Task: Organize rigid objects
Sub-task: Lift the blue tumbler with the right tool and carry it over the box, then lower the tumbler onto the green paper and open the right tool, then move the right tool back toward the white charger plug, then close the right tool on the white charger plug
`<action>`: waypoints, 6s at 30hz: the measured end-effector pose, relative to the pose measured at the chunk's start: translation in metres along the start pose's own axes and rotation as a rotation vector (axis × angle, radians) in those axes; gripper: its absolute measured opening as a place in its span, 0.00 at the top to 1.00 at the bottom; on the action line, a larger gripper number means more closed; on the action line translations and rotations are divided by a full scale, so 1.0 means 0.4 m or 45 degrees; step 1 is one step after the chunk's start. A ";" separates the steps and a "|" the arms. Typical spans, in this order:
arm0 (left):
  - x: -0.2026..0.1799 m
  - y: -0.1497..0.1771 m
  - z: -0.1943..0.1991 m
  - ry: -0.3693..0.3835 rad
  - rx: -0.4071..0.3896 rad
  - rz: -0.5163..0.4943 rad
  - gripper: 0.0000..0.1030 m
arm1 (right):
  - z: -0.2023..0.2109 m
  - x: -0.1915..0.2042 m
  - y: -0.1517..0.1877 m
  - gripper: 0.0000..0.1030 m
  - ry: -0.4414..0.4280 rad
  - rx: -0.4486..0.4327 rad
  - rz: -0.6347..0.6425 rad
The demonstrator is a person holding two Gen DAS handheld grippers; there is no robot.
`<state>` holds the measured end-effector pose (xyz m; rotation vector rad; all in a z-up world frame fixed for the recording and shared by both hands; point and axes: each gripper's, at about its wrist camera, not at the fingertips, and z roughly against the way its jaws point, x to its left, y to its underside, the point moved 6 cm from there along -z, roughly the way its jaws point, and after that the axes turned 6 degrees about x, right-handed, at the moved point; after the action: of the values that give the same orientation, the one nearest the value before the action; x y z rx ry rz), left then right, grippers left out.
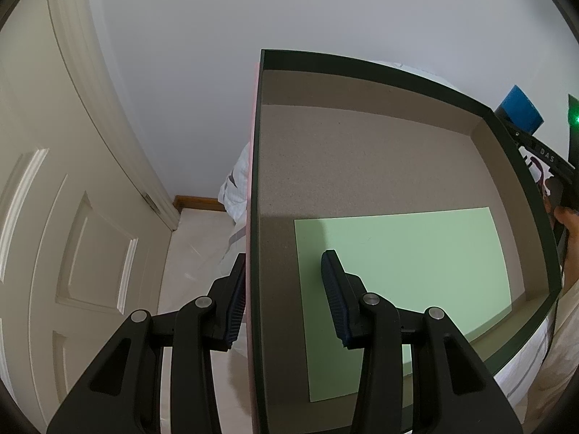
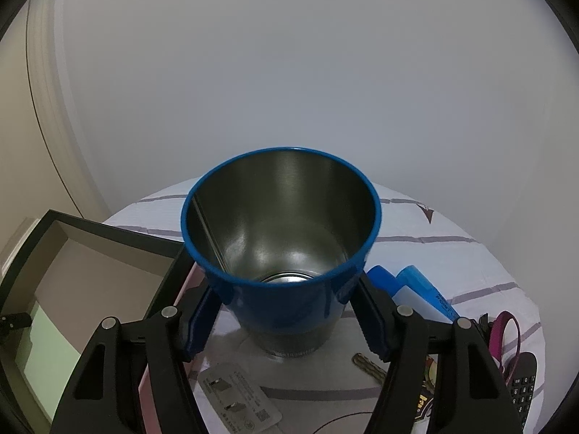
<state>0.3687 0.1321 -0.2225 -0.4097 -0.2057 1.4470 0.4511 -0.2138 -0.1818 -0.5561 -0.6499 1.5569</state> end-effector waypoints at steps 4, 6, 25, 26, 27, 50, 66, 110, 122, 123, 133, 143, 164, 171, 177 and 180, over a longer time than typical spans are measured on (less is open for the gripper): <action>-0.002 0.001 0.000 0.001 -0.008 0.008 0.60 | 0.010 0.003 0.003 0.33 0.003 -0.016 0.003; -0.002 0.001 0.000 0.000 -0.009 0.006 0.60 | 0.015 0.009 0.010 0.33 0.004 -0.025 0.008; -0.009 -0.001 -0.002 -0.019 -0.004 0.002 0.60 | 0.118 0.043 0.020 0.33 0.041 -0.090 0.057; -0.010 -0.002 -0.002 -0.021 -0.004 0.000 0.60 | 0.123 0.046 0.024 0.33 0.043 -0.092 0.059; -0.012 -0.001 -0.002 -0.021 -0.004 0.001 0.60 | 0.124 0.050 0.028 0.33 0.045 -0.092 0.059; -0.022 0.005 0.005 -0.063 -0.022 0.035 0.60 | 0.271 0.295 0.019 0.33 -0.091 -0.162 0.211; -0.015 0.011 0.009 -0.035 -0.029 0.067 0.58 | 0.084 0.586 0.052 0.33 -0.294 0.052 0.348; -0.041 0.006 0.012 -0.100 -0.031 0.027 0.58 | 0.136 0.580 0.065 0.24 -0.356 0.188 0.368; -0.059 0.009 0.016 -0.108 -0.029 -0.052 0.58 | 0.300 0.314 0.112 0.24 -0.254 -0.003 0.141; -0.064 0.009 0.018 -0.109 -0.029 -0.057 0.58 | 0.318 0.263 0.120 0.24 -0.198 -0.025 0.104; -0.070 0.013 0.028 -0.103 -0.040 -0.074 0.60 | 0.383 -0.168 0.192 0.24 0.107 -0.053 -0.285; -0.069 0.015 0.038 -0.129 -0.034 -0.082 0.60 | 0.335 -0.364 0.281 0.24 0.307 0.046 -0.396; -0.089 0.010 0.048 -0.163 -0.030 -0.085 0.59 | 0.132 -0.009 0.174 0.24 -0.028 0.121 0.203; -0.093 0.009 0.048 -0.163 -0.034 -0.088 0.59 | 0.063 0.014 0.164 0.32 -0.040 0.168 0.250; -0.091 0.009 0.047 -0.163 -0.035 -0.088 0.59 | 0.027 0.020 0.173 0.62 -0.075 0.236 0.207; -0.091 0.009 0.047 -0.163 -0.034 -0.085 0.59 | 0.027 0.029 0.176 0.70 -0.092 0.246 0.182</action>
<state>0.3540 0.0991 -0.2028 -0.3295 -0.3388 1.4070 0.3918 -0.2060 -0.2225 -0.4101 -0.5155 1.7589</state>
